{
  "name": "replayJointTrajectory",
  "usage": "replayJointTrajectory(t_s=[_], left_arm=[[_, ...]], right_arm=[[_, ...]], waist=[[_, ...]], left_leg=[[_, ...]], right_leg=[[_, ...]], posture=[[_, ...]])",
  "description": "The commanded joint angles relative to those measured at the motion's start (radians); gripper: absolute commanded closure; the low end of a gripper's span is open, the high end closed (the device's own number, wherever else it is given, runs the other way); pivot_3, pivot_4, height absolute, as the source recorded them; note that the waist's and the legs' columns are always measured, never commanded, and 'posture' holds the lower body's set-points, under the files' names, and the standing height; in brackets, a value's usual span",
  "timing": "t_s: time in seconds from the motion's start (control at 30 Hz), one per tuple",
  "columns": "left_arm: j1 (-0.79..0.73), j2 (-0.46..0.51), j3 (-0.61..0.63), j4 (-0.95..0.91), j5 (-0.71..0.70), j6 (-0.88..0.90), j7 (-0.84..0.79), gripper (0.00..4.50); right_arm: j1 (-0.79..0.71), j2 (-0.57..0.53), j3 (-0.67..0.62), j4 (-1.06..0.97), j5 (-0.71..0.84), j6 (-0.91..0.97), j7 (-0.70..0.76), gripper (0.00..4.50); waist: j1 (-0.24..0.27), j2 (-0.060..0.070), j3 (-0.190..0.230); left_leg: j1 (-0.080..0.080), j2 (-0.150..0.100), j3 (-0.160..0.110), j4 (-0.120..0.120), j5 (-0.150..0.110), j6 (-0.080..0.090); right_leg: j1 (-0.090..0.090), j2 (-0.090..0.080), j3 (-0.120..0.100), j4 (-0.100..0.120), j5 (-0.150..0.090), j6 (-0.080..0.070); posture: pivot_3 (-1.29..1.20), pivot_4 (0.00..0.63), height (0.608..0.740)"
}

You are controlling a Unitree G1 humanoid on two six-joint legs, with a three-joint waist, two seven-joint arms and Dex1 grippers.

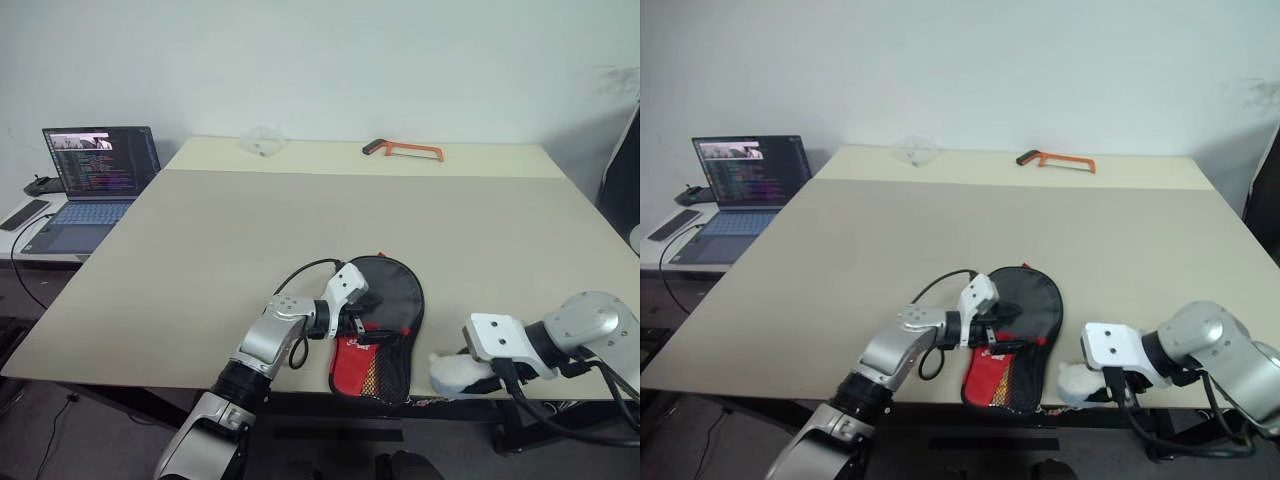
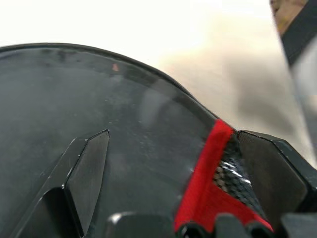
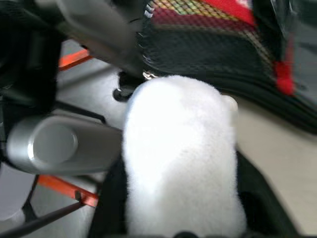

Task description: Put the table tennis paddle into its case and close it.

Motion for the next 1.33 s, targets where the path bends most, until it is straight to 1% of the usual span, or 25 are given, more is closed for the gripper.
replayJointTrajectory(t_s=[0.03, 0.13, 0.17, 0.27, 0.4, 0.5, 0.6, 0.67, 0.73, 0.8, 0.9, 0.97, 1.07, 1.13, 1.2, 1.27, 1.33], left_arm=[[-0.013, 0.049, 0.077, -0.129, -0.119, 0.077, -0.071, 0.00], [-0.017, 0.139, 0.137, -0.198, -0.210, 0.162, -0.131, 0.00], [-0.017, 0.186, 0.164, -0.220, -0.243, 0.196, -0.159, 0.00], [-0.013, 0.362, 0.260, -0.256, -0.322, 0.272, -0.241, 0.00], [0.018, 0.533, 0.326, -0.272, -0.355, 0.300, -0.304, 0.00], [0.045, 0.626, 0.383, -0.276, -0.383, 0.311, -0.335, 0.00], [0.079, 0.713, 0.451, -0.270, -0.403, 0.302, -0.370, 0.00], [0.109, 0.770, 0.505, -0.261, -0.425, 0.300, -0.399, 0.00], [0.129, 0.803, 0.537, -0.255, -0.439, 0.294, -0.413, 0.00], [0.141, 0.844, 0.576, -0.241, -0.446, 0.307, -0.416, 0.00], [0.126, 0.890, 0.604, -0.171, -0.432, 0.293, -0.415, 0.00], [0.106, 0.897, 0.580, -0.122, -0.410, 0.255, -0.421, 0.00], [0.087, 0.871, 0.531, -0.106, -0.387, 0.227, -0.409, 0.00], [0.102, 0.844, 0.510, -0.145, -0.392, 0.232, -0.391, 0.00], [0.121, 0.813, 0.505, -0.203, -0.409, 0.269, -0.336, 0.00], [0.141, 0.809, 0.514, -0.240, -0.421, 0.293, -0.317, 0.00], [0.169, 0.827, 0.538, -0.255, -0.418, 0.299, -0.309, 0.00]], right_arm=[[-0.022, 0.037, 0.016, 0.048, -0.039, -0.025, -0.019, 1.31], [-0.047, 0.051, 0.007, 0.098, -0.048, -0.030, -0.011, 0.13], [-0.053, 0.050, -0.008, 0.111, -0.038, -0.030, -0.002, 0.03], [-0.124, 0.053, -0.092, 0.189, 0.014, -0.003, -0.004, 0.03], [-0.151, 0.010, -0.185, 0.236, 0.058, -0.005, 0.027, 0.03], [-0.141, -0.023, -0.272, 0.222, 0.126, 0.027, 0.060, 0.03], [-0.116, -0.069, -0.383, 0.215, 0.206, 0.081, 0.097, 0.03], [-0.076, -0.103, -0.475, 0.226, 0.252, 0.117, 0.121, 0.03], [-0.037, -0.126, -0.535, 0.233, 0.275, 0.133, 0.131, 0.03], [0.033, -0.161, -0.613, 0.266, 0.252, 0.117, 0.157, 0.03], [0.104, -0.194, -0.700, 0.276, 0.247, 0.117, 0.176, 0.03], [0.107, -0.194, -0.692, 0.248, 0.264, 0.131, 0.154, 0.03], [0.095, -0.180, -0.660, 0.206, 0.287, 0.148, 0.129, 0.03], [0.091, -0.168, -0.650, 0.186, 0.303, 0.149, 0.124, 0.03], [0.087, -0.167, -0.635, 0.185, 0.305, 0.137, 0.122, 0.03], [0.067, -0.169, -0.617, 0.187, 0.311, 0.135, 0.120, 0.03], [0.016, -0.169, -0.548, 0.220, 0.272, 0.092, 0.114, 0.03]], waist=[[-0.001, -0.001, 0.001], [-0.005, 0.000, 0.001], [-0.006, 0.000, 0.001], [-0.018, -0.001, 0.006], [-0.022, -0.001, 0.010], [-0.020, -0.001, 0.011], [-0.018, -0.002, 0.012], [-0.018, -0.002, 0.014], [-0.018, -0.002, 0.014], [-0.018, -0.002, 0.014], [-0.018, -0.001, 0.015], [-0.020, -0.001, 0.015], [-0.023, -0.001, 0.015], [-0.024, -0.001, 0.016], [-0.023, -0.002, 0.016], [-0.023, -0.003, 0.017], [-0.024, -0.004, 0.017]], left_leg=[[-0.001, 0.000, 0.000, 0.000, 0.000, 0.000], [-0.002, 0.001, 0.001, 0.001, 0.000, 0.000], [-0.002, 0.001, 0.000, 0.001, 0.000, 0.000], [-0.001, 0.002, 0.000, 0.001, 0.000, 0.000], [-0.001, 0.002, 0.001, 0.000, 0.000, 0.000], [-0.003, 0.002, 0.000, 0.000, 0.000, -0.001], [-0.009, 0.002, 0.001, 0.000, 0.000, -0.001], [-0.009, 0.002, 0.002, 0.000, -0.001, -0.001], [-0.010, 0.002, 0.002, 0.000, -0.001, -0.002], [-0.009, 0.002, 0.002, 0.000, -0.001, -0.002], [-0.009, 0.003, 0.004, 0.000, -0.001, -0.001], [-0.007, 0.003, 0.006, 0.000, -0.001, -0.001], [-0.006, 0.004, 0.008, 0.000, -0.001, -0.001], [-0.005, 0.004, 0.010, 0.000, -0.001, -0.001], [-0.006, 0.004, 0.010, 0.001, -0.001, -0.001], [-0.006, 0.003, 0.010, 0.001, -0.001, -0.001], [-0.006, 0.004, 0.011, 0.001, -0.001, -0.002]], right_leg=[[-0.001, -0.001, 0.000, 0.000, 0.000, 0.000], [-0.002, -0.002, 0.001, 0.000, 0.000, -0.001], [-0.002, -0.002, 0.001, 0.001, 0.000, -0.001], [-0.002, -0.001, 0.000, 0.001, 0.000, -0.002], [-0.002, 0.001, 0.000, 0.001, 0.001, -0.003], [-0.004, 0.001, 0.000, 0.001, 0.000, -0.004], [-0.010, -0.002, 0.000, 0.001, 0.002, -0.006], [-0.012, -0.002, 0.001, 0.001, 0.002, -0.007], [-0.012, -0.002, 0.001, 0.001, 0.002, -0.007], [-0.012, -0.002, 0.001, 0.001, 0.001, -0.005], [-0.012, -0.001, 0.001, 0.002, 0.000, -0.004], [-0.012, -0.001, 0.001, 0.003, 0.000, -0.004], [-0.013, -0.001, 0.002, 0.006, 0.000, -0.004], [-0.013, -0.001, 0.003, 0.008, 0.000, -0.004], [-0.014, -0.001, 0.003, 0.009, 0.000, -0.004], [-0.015, -0.001, 0.004, 0.010, 0.000, -0.004], [-0.016, -0.001, 0.004, 0.010, 0.000, -0.004]], posture=[[0.00, 0.150, 0.740], [0.00, 0.150, 0.740], [0.00, 0.150, 0.740], [0.00, 0.150, 0.740], [0.00, 0.150, 0.740], [0.00, 0.150, 0.740], [0.00, 0.150, 0.740], [0.00, 0.150, 0.740], [0.00, 0.150, 0.740], [0.00, 0.150, 0.740], [0.00, 0.150, 0.740], [0.00, 0.150, 0.740], [0.00, 0.150, 0.740], [0.00, 0.150, 0.740], [0.00, 0.150, 0.740], [0.00, 0.150, 0.740], [0.00, 0.150, 0.740]])
